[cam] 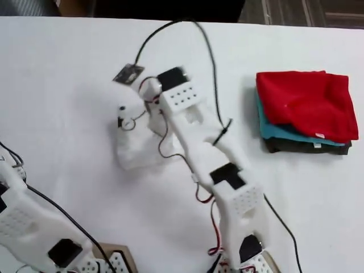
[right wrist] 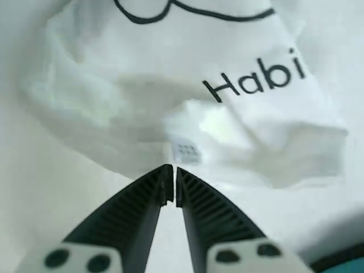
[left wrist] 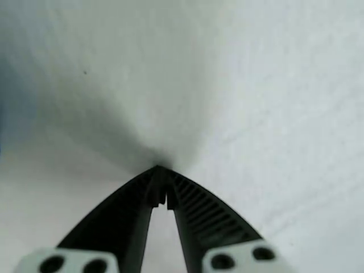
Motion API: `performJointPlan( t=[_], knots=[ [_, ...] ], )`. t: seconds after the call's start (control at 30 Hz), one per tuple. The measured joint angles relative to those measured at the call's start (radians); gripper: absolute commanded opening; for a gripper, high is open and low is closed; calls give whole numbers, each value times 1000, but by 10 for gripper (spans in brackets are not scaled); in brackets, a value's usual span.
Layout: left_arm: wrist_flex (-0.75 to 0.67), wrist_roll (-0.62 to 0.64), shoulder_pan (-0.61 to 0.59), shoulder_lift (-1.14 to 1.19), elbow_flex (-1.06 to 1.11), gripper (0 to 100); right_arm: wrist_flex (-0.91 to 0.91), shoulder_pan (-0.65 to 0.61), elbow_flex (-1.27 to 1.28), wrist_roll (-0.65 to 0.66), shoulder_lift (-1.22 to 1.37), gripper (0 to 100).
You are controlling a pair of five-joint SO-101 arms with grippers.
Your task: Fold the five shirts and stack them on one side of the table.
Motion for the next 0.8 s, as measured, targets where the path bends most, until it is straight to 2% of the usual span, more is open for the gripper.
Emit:
performJointPlan(
  t=[0.07,0.23,0.4,0.5,0.67,0.8],
  knots=[
    [0,0,0,0,0,27,0,5,48,2,-57,45],
    [0,0,0,0,0,27,-3,-15,269,2,-195,198],
    [0,0,0,0,0,27,-104,-126,532,5,-292,166],
    [0,0,0,0,0,27,-199,-175,647,-44,-315,166],
    [0,0,0,0,0,27,-341,-170,700,-83,-315,166],
    [0,0,0,0,0,27,-405,-115,700,-83,-296,166]
  ],
)
